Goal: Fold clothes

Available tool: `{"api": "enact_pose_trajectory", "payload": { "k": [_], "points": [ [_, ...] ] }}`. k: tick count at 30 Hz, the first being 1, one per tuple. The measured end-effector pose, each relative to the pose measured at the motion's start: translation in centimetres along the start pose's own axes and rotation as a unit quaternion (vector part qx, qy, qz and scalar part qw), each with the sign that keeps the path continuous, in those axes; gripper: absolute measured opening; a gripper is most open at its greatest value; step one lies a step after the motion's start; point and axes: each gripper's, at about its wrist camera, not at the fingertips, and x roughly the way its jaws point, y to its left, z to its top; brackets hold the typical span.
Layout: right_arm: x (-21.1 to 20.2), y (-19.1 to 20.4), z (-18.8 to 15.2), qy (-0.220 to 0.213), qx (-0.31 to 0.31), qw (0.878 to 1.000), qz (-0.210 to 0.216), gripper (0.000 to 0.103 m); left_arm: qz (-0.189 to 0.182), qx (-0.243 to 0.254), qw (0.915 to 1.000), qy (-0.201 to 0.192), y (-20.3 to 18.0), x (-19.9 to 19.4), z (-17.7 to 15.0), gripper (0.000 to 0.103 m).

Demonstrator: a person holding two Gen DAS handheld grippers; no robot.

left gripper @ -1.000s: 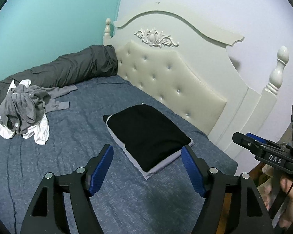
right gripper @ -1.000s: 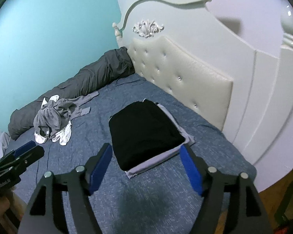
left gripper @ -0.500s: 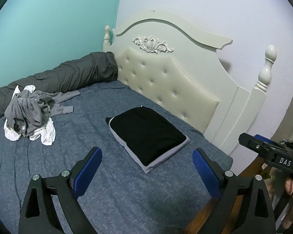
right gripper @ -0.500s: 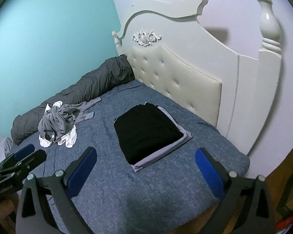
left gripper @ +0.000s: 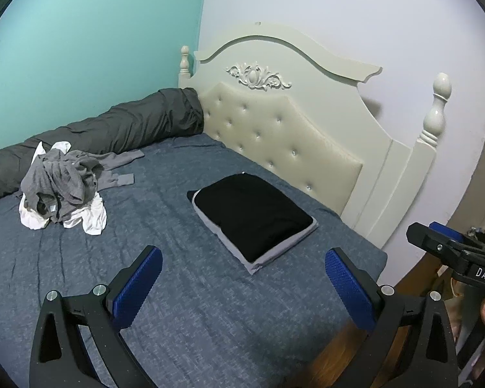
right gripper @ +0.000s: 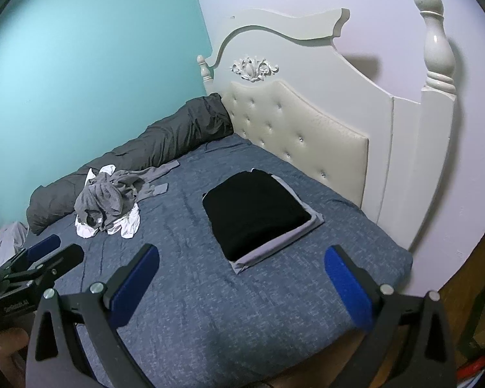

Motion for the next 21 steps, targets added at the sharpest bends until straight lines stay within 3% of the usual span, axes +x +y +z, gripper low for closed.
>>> {"api": "enact_pose_trajectory", "payload": {
  "k": [21],
  "points": [
    [-2.9, 1.7, -2.9, -0.014, 0.001, 1.000, 0.012, 0.102, -0.016, 0.001, 0.9998, -0.012, -0.6, -3.8, -1.9, 0.103]
  ]
}}
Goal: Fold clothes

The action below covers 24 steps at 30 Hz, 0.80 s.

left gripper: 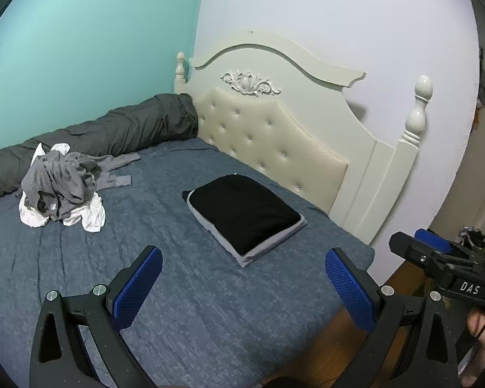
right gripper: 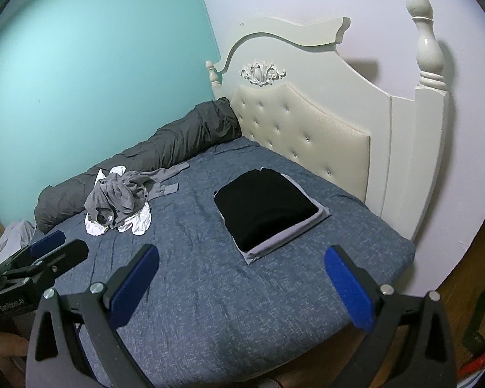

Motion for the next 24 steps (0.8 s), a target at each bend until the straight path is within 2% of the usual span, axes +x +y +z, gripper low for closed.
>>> {"api": "enact_pose_trajectory", "payload": {
  "k": [11, 24],
  "points": [
    [0.2, 0.1, -0.7, 0.006, -0.004, 1.000, 0.000, 0.102, -0.004, 0.005, 1.0000, 0.003, -0.1, -0.3, -0.8, 0.103],
    [0.3, 0.4, -1.3, 0.009, -0.011, 1.000, -0.005, 0.103, 0.014, 0.009, 0.9999, 0.005, 0.5, 0.0, -1.4, 0.103]
  ]
}}
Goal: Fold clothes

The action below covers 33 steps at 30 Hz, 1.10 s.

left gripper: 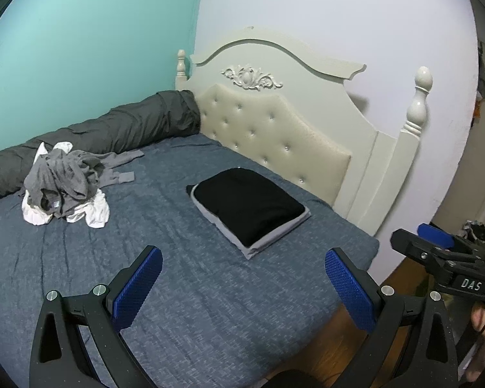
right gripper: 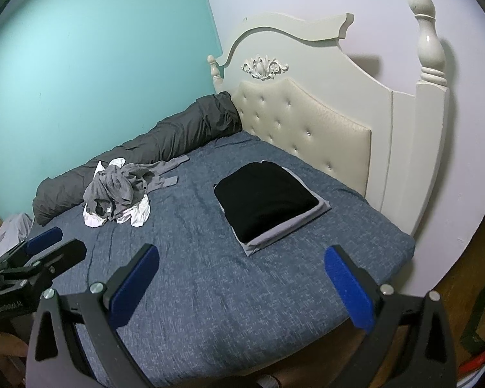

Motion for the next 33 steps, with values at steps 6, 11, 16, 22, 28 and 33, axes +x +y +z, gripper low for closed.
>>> {"api": "enact_pose_trajectory", "payload": {
  "k": [6, 11, 16, 22, 28, 33],
  "points": [
    [0.16, 0.06, -0.26, 0.001, -0.005, 1.000, -0.003, 0.103, -0.001, -0.003, 1.0000, 0.002, 0.33, 0.05, -0.10, 0.103],
    [0.35, 0.07, -0.53, 0.003, -0.006, 1.000, -0.005, 0.103, -0.002, -0.002, 1.0000, 0.004, 0.52, 0.07, -0.22, 0.103],
    [0.52, 0.15, -0.64, 0.005, -0.009, 1.000, -0.005, 0.103, 0.004, -0.001, 1.0000, 0.001, 0.61, 0.05, -0.33, 0.103],
    [0.54, 0.15, -0.84, 0.006, -0.009, 1.000, -0.006, 0.103, 0.004, 0.001, 1.0000, -0.001, 0.66, 0.06, -0.50, 0.103],
    [0.71, -0.02, -0.93, 0.008, -0.007, 1.000, -0.006, 0.103, 0.004, 0.003, 1.0000, -0.005, 0.58, -0.05, -0.73, 0.103],
    [0.69, 0.02, -0.99, 0.009, -0.006, 1.000, -0.007, 0.103, 0.000, -0.002, 1.0000, -0.006, 0.85, -0.03, -0.64, 0.103]
  ]
}}
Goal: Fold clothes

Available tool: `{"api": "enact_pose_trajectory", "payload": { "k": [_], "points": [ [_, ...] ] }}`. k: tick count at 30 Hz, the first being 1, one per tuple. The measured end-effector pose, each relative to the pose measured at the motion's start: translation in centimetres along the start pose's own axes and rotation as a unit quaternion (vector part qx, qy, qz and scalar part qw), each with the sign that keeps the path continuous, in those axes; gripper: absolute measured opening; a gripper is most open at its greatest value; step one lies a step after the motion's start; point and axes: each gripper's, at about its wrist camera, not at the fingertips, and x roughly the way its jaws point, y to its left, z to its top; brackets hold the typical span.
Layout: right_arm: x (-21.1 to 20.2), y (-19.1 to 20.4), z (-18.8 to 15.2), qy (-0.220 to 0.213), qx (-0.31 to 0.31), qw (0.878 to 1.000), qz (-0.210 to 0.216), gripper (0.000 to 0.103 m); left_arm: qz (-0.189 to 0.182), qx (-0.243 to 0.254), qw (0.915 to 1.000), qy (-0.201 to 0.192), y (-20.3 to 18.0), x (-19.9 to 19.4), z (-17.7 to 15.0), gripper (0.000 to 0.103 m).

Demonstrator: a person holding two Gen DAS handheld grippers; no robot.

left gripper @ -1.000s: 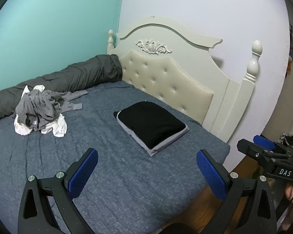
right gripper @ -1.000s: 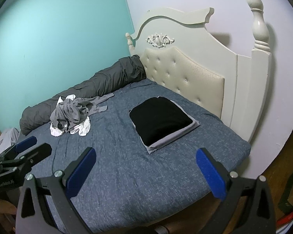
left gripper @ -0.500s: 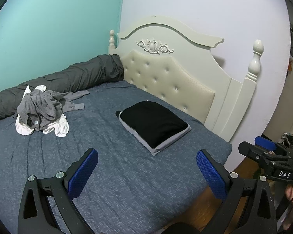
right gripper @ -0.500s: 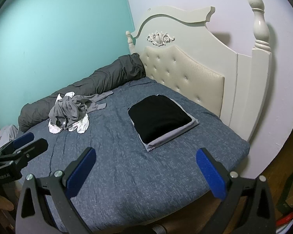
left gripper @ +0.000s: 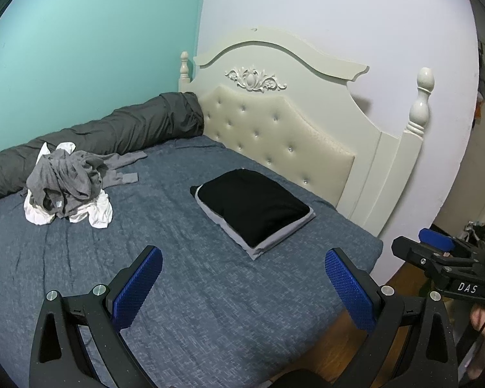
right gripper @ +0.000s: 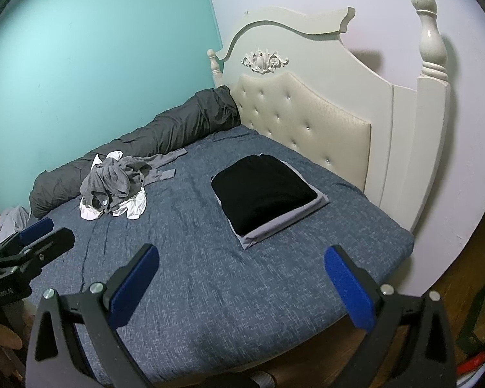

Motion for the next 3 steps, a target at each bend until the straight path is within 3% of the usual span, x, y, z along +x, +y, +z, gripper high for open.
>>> {"api": "enact_pose_trajectory", "payload": {
  "k": [3],
  "points": [
    [0.01, 0.00, 0.03, 0.000, 0.001, 1.000, 0.000, 0.103, -0.001, 0.000, 1.0000, 0.001, -0.05, -0.01, 0.01, 0.103]
  ]
}}
